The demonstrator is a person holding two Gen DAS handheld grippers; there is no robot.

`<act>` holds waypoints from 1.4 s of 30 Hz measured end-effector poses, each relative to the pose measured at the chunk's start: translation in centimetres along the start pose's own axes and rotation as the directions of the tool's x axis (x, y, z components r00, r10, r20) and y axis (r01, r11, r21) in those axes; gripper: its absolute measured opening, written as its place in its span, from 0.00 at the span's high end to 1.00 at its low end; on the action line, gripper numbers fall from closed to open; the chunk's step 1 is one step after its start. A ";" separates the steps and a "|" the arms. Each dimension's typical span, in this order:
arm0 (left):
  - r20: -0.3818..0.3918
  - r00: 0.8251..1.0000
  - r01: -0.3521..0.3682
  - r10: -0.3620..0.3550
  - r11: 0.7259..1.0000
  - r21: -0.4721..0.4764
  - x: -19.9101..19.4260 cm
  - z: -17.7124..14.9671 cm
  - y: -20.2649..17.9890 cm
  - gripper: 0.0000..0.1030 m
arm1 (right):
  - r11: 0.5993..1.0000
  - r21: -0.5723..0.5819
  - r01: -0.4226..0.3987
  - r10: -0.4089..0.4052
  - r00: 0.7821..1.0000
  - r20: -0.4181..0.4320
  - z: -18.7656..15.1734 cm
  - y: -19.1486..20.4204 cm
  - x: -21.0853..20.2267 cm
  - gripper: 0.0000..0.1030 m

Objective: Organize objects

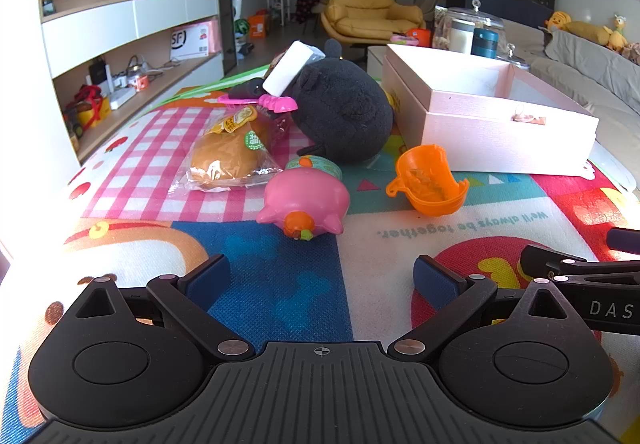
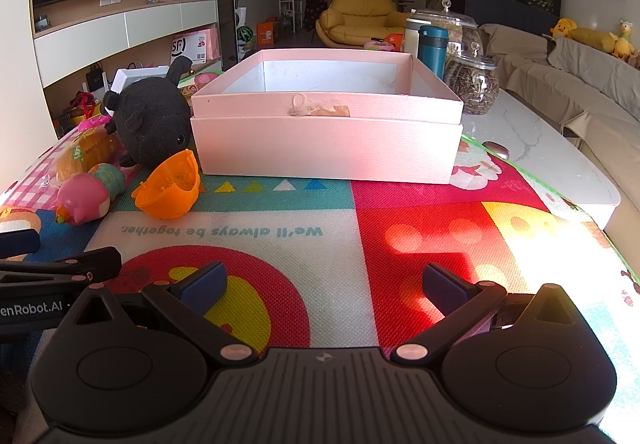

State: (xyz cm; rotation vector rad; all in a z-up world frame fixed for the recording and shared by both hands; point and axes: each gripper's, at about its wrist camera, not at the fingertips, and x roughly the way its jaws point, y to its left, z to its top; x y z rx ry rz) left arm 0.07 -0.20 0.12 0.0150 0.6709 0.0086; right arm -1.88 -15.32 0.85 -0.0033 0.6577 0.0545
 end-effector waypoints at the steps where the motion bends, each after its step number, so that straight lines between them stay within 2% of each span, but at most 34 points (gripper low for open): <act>1: 0.000 1.000 0.000 0.000 1.000 0.000 0.0 0.0 0.0 0.02 | 1.000 -0.001 0.001 -0.001 1.000 0.000 0.0 0.0 0.0 0.00; 23: 0.002 1.000 -0.005 0.005 1.000 0.004 0.2 0.0 -0.1 0.02 | 1.000 -0.003 -0.007 0.007 1.000 -0.010 0.2 0.1 0.2 0.00; 29: 0.002 1.000 -0.004 0.004 1.000 0.005 0.2 -0.1 -0.1 0.02 | 0.999 -0.026 -0.045 0.042 0.994 -0.101 1.5 -0.2 0.6 0.00; 36: 0.002 1.000 -0.005 0.005 1.000 0.005 0.2 -0.1 -0.1 0.02 | 1.000 -0.009 -0.017 0.016 0.992 -0.126 1.5 0.1 0.7 0.00; 39: 0.002 1.000 0.007 -0.007 1.000 0.001 0.0 -0.1 0.1 0.03 | 1.000 -0.012 -0.018 0.016 0.992 -0.128 1.5 0.1 0.7 0.00; 42: 0.008 0.998 0.059 -0.059 0.998 0.017 -0.9 0.1 0.7 0.03 | 0.999 -0.024 -0.025 0.022 0.992 -0.128 1.5 0.1 0.7 0.00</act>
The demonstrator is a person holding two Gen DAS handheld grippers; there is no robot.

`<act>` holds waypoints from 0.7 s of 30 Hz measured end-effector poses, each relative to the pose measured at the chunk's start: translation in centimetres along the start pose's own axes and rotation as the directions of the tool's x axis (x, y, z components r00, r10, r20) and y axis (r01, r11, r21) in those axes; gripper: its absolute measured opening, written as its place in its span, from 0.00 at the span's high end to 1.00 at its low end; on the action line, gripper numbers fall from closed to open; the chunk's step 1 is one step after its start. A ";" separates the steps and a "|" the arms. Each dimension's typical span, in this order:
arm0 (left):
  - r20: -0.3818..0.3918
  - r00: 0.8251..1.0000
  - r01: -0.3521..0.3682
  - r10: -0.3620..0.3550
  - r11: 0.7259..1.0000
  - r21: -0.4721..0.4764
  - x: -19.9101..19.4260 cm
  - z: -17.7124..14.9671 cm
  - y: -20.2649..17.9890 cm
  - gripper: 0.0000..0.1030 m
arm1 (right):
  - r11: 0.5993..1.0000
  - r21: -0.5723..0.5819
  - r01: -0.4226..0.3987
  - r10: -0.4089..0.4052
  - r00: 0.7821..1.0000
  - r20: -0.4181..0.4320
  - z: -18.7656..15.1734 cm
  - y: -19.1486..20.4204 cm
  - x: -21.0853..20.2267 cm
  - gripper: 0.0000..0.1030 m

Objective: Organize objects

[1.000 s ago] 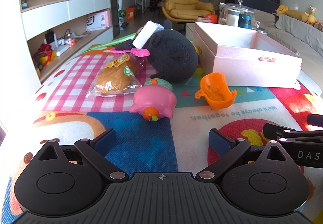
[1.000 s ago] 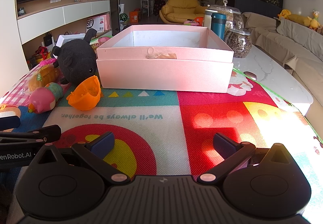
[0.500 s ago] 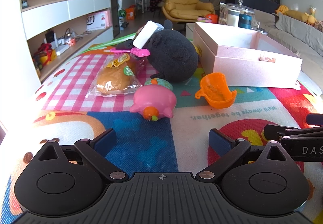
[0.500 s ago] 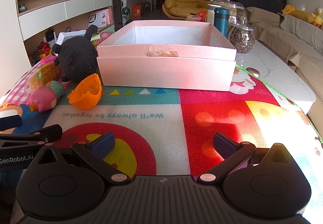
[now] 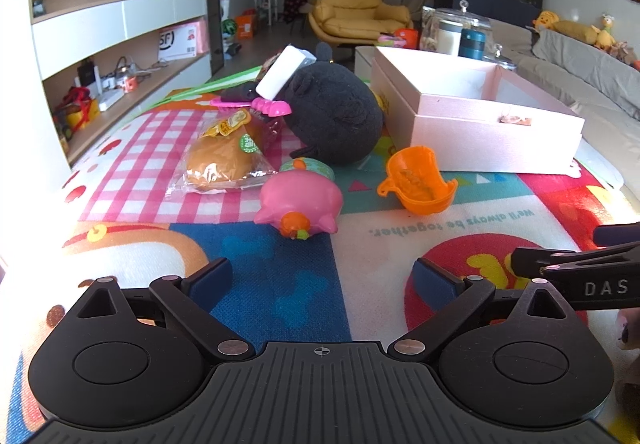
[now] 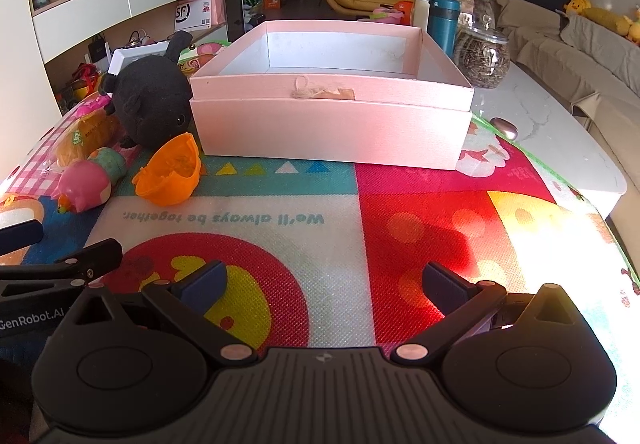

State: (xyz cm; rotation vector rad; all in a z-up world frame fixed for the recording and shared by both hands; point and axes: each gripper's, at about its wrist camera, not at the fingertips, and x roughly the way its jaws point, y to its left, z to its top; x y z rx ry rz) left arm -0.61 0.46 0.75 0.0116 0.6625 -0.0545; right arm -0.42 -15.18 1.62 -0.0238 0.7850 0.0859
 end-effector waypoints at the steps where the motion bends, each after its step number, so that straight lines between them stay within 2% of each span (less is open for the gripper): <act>1: 0.021 1.000 0.020 -0.021 1.000 0.008 -0.7 0.2 0.3 0.03 | 1.000 -0.002 -0.002 0.002 1.000 -0.001 0.0 0.0 0.0 0.00; 4: 0.109 0.993 0.028 -0.034 0.998 0.061 -2.4 1.7 1.5 0.03 | 1.000 -0.003 -0.004 0.004 1.000 -0.003 0.0 -0.1 0.0 0.00; 6: 0.117 0.992 0.036 -0.040 0.999 0.037 -2.2 3.5 3.1 0.03 | 1.000 -0.003 -0.004 0.004 1.000 -0.003 0.0 -0.1 0.0 0.00; 10: 0.069 0.997 0.025 -0.022 0.999 -0.047 1.5 7.2 6.3 0.03 | 1.000 -0.009 -0.006 0.006 1.000 0.004 -0.1 -0.1 -0.1 0.00; 11: 0.041 0.999 0.000 0.002 0.999 -0.053 3.0 7.9 6.8 0.03 | 1.000 -0.010 -0.007 0.007 1.000 0.006 -0.1 -0.1 -0.1 0.00; 16: -0.102 0.995 -0.012 0.005 0.998 -0.068 8.5 9.2 7.7 0.05 | 1.000 -0.025 -0.018 0.018 1.000 0.009 -0.1 0.0 -0.3 0.00; 17: -0.107 0.994 -0.012 0.003 0.996 -0.084 8.9 9.1 8.2 0.09 | 0.999 -0.037 -0.034 0.034 0.999 0.009 -0.1 0.1 -0.5 0.00; 19: -0.090 0.996 -0.014 0.005 0.994 -0.104 8.9 8.7 9.0 0.43 | 0.994 -0.054 -0.093 0.094 0.995 0.018 0.0 0.6 -0.9 0.00; 21: -0.101 0.995 0.003 -0.014 0.994 -0.112 8.0 8.4 9.7 0.43 | 0.985 -0.070 -0.159 0.162 0.986 0.048 0.3 1.9 -1.7 0.00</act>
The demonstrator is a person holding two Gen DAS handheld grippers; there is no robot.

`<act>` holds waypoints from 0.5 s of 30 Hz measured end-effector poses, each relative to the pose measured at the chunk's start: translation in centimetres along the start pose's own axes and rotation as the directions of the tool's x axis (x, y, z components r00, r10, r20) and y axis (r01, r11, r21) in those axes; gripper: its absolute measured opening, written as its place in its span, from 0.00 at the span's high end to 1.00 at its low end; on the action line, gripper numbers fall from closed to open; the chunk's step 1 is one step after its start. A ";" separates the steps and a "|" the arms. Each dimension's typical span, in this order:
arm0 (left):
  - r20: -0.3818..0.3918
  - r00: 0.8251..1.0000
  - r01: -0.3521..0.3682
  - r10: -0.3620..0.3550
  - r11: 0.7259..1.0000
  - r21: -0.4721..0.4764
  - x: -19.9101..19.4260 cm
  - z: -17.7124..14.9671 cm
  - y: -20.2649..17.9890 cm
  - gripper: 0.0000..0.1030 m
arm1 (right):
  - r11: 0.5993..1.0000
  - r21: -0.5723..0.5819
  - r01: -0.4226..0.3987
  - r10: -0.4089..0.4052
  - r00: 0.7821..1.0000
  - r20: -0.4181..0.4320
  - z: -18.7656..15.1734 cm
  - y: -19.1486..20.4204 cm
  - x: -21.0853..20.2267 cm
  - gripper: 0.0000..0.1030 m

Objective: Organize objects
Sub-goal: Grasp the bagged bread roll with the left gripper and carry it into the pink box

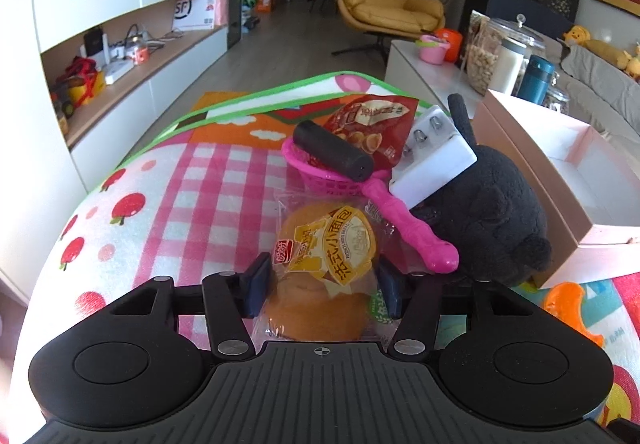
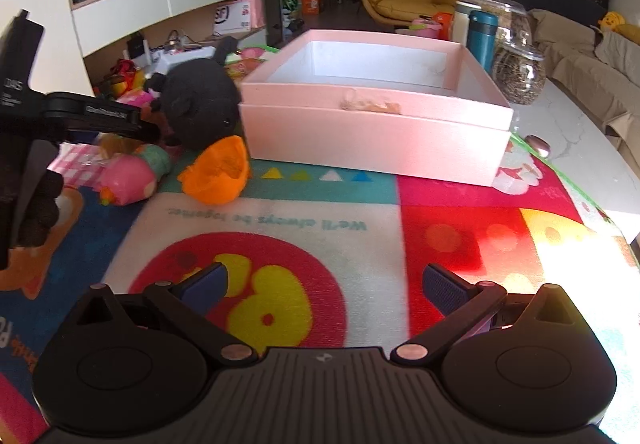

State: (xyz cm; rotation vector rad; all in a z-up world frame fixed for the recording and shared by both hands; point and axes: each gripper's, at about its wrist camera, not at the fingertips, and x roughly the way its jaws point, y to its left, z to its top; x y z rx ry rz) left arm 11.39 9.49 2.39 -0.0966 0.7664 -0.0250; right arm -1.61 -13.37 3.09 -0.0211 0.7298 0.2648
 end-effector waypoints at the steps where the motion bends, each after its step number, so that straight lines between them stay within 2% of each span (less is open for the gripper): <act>1: -0.011 1.000 0.024 -0.024 1.000 -0.005 -0.6 -0.2 0.3 0.43 | 1.000 -0.016 -0.024 0.024 1.000 0.016 0.3 0.9 -0.1 0.00; 3: -0.023 0.998 0.057 -0.057 0.998 0.013 -2.1 -1.0 0.4 0.44 | 0.996 -0.056 -0.064 0.067 0.997 0.047 1.3 3.1 -0.1 0.00; 5: -0.019 0.998 0.057 -0.056 0.997 0.059 -3.9 -1.9 0.5 0.44 | 0.989 -0.108 -0.100 0.108 0.991 0.073 2.2 5.4 0.4 0.01; 6: -0.011 0.998 0.057 -0.056 0.995 0.077 -4.8 -2.4 0.6 0.44 | 0.984 -0.134 -0.114 0.126 0.988 0.085 2.7 6.6 0.7 0.06; 7: -0.002 0.998 0.057 -0.057 0.995 0.078 -5.7 -2.8 1.0 0.44 | 0.980 -0.155 -0.125 0.140 0.986 0.087 3.1 7.8 1.1 0.11; 11: 0.047 0.998 0.052 -0.052 0.999 0.009 -8.5 -3.9 3.4 0.44 | 0.969 -0.205 -0.136 0.147 0.988 0.040 4.8 11.9 4.2 0.18; 12: 0.059 0.997 0.044 -0.043 0.999 -0.003 -9.0 -4.0 3.9 0.44 | 0.970 -0.207 -0.127 0.134 0.991 0.018 5.0 12.4 5.1 0.26; 13: 0.066 0.997 0.040 -0.039 0.999 -0.012 -9.4 -4.1 4.3 0.44 | 0.971 -0.205 -0.123 0.123 0.992 -0.010 5.2 12.8 6.0 0.37; 14: 0.068 0.997 0.042 -0.041 0.999 -0.015 -9.8 -4.2 4.6 0.44 | 0.972 -0.198 -0.127 0.122 0.992 -0.037 5.3 12.8 6.6 0.44; 15: 0.069 0.996 0.049 -0.048 0.999 -0.016 -10.1 -4.3 4.7 0.44 | 0.974 -0.187 -0.126 0.119 0.992 -0.044 5.4 12.7 6.7 0.46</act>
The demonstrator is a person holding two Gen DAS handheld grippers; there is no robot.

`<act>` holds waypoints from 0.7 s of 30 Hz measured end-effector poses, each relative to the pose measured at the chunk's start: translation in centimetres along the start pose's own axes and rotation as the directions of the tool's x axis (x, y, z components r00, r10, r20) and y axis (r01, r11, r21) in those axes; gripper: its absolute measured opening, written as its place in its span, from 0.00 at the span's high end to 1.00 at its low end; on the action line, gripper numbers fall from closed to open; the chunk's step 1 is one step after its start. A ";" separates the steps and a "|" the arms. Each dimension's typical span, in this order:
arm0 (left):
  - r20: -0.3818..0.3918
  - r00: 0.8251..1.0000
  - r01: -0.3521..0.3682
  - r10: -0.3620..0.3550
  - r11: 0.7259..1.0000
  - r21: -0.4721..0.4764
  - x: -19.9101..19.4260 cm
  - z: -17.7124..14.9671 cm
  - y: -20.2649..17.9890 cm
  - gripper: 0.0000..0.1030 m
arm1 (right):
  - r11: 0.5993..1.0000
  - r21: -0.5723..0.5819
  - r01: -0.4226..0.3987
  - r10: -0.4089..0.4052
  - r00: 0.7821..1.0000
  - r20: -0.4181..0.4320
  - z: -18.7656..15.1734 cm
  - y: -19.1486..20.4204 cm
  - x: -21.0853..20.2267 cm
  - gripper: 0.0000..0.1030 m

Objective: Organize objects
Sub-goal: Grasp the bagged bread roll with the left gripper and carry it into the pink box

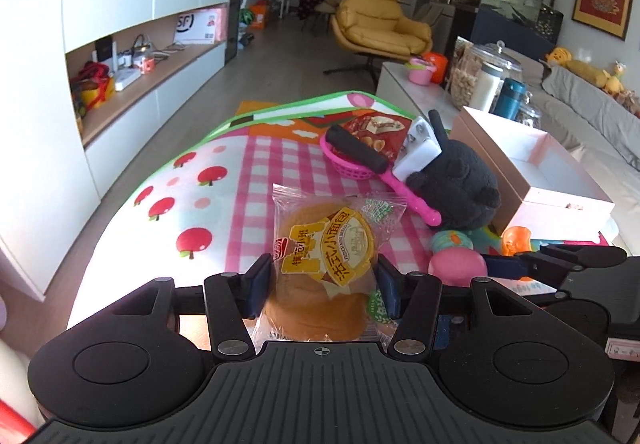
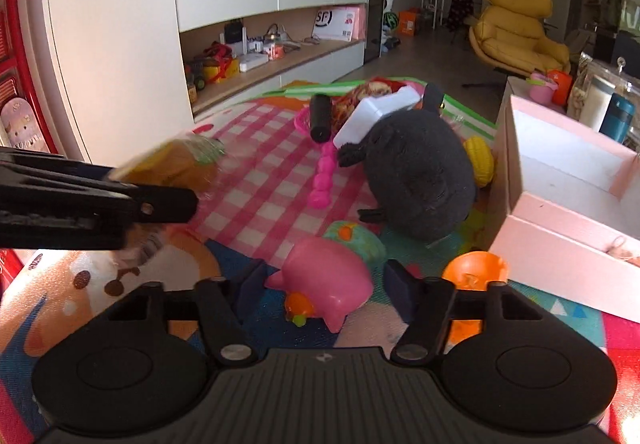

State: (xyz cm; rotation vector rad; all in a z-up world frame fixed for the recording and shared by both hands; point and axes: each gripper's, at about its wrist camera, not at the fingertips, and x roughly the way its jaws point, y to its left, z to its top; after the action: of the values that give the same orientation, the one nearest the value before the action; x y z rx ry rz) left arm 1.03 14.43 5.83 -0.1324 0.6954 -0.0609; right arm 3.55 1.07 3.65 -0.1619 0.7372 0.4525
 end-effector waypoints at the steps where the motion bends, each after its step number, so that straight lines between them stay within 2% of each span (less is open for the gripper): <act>1: 0.000 1.000 0.007 -0.007 1.000 0.001 -0.3 -0.1 -0.1 0.44 | 1.000 0.011 -0.001 0.001 1.000 0.003 -0.1 -0.3 -0.4 0.47; 6: -0.020 0.997 0.077 -0.076 0.996 0.045 -1.3 -1.2 -2.8 0.44 | 0.999 -0.013 0.035 -0.035 0.998 0.059 -1.7 -1.7 -5.3 0.48; 9: -0.036 0.989 0.149 -0.146 0.984 0.102 -2.3 -1.8 -6.2 0.44 | 0.998 -0.015 0.060 -0.059 0.996 0.071 -3.6 -3.6 -9.0 0.48; 12: -0.015 0.977 0.210 -0.211 0.964 0.161 -3.5 -1.3 -10.0 0.44 | 0.994 -0.002 0.111 -0.111 0.990 0.084 -5.8 -6.2 -12.4 0.48; 16: 0.041 0.967 0.239 -0.253 0.947 0.215 -3.5 2.2 -15.3 0.44 | 0.983 0.037 0.182 -0.185 0.979 0.089 -7.8 -9.3 -14.9 0.48; 18: 0.073 0.967 0.224 -0.246 0.949 0.222 -2.0 4.6 -17.9 0.44 | 0.976 0.060 0.211 -0.216 0.971 0.098 -8.5 -10.5 -15.7 0.48; 21: 0.130 0.961 0.221 -0.245 0.959 0.177 1.4 8.5 -21.0 0.43 | 0.969 0.108 0.221 -0.233 0.966 0.115 -9.1 -12.4 -16.8 0.48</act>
State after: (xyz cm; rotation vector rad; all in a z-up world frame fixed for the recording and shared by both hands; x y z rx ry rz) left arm 7.28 -5.59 14.40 -0.0624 0.5179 -0.3308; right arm -7.34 -18.38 8.22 -0.1262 0.6055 0.2062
